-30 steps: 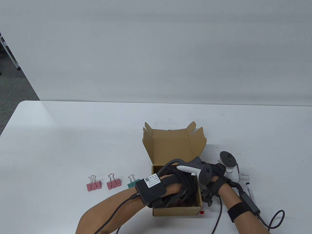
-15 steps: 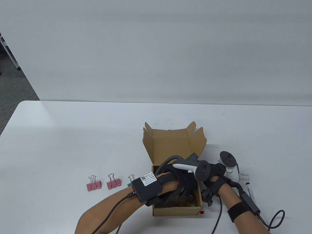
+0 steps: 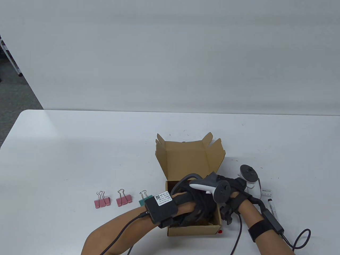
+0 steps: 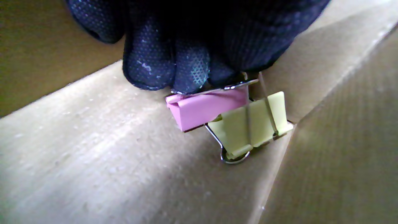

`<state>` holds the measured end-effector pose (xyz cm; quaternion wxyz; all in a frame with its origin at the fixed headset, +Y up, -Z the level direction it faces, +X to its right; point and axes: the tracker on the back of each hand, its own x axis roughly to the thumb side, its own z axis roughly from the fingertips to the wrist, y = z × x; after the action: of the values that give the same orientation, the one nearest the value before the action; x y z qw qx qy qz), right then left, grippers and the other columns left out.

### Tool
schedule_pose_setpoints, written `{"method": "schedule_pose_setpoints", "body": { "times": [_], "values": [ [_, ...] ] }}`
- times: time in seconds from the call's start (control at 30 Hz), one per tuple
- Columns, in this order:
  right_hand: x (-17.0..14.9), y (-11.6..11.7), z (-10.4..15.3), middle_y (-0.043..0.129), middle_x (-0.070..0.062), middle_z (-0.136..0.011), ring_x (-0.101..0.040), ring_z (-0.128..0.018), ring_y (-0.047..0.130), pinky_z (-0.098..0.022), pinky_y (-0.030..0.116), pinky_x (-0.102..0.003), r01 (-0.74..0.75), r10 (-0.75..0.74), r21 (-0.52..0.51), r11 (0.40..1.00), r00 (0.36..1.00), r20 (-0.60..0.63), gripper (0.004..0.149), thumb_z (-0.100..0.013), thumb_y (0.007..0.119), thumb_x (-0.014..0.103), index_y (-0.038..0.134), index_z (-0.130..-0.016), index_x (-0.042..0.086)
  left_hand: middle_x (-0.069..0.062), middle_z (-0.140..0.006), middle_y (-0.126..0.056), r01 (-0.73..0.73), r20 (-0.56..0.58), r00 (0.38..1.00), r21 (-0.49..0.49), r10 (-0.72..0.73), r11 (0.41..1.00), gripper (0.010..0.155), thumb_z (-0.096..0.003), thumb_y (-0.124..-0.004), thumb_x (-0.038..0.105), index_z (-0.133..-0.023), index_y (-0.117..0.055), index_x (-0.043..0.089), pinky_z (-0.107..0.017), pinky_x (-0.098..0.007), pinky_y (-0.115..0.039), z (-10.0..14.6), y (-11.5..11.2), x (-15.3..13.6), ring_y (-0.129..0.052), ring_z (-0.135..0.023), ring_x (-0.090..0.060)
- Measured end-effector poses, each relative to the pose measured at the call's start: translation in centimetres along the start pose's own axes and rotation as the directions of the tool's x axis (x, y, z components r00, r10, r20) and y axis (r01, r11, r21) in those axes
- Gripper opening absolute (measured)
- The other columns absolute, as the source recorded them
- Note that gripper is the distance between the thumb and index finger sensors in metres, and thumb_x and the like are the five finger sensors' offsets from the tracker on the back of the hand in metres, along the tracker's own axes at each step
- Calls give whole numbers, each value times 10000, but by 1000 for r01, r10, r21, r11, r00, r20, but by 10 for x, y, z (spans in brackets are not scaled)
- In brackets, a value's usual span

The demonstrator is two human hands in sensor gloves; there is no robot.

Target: Open four flaps of mailer box and unpack office supplies

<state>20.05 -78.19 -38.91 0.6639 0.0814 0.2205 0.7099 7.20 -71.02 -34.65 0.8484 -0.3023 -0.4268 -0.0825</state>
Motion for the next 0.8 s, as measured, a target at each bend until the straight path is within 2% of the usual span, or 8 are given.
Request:
{"method": "schedule_pose_setpoints", "body": {
  "times": [0.33, 0.8],
  "values": [
    [0, -1, 0, 761, -255, -899, -547, -804, 650, -546, 494, -656, -7, 7, -2, 1000, 1000, 1, 642, -475, 760, 508, 762, -880, 10, -159, -915, -938, -83, -12, 996, 71, 84, 994, 405, -498, -880, 359, -878, -881, 219, -698, -656, -623, 23, 17, -15, -944, -800, -413],
    [-1, -1, 0, 761, -255, -899, -547, -802, 651, -546, 494, -656, -9, 9, -3, 1000, 1000, 2, 643, -475, 759, 509, 763, -878, 10, -130, -905, -949, -88, -28, 995, 123, 92, 989, 400, -497, -882, 359, -869, -900, 211, -693, -649, -637, 50, 21, -25, -953, -792, -401]
  ]
}}
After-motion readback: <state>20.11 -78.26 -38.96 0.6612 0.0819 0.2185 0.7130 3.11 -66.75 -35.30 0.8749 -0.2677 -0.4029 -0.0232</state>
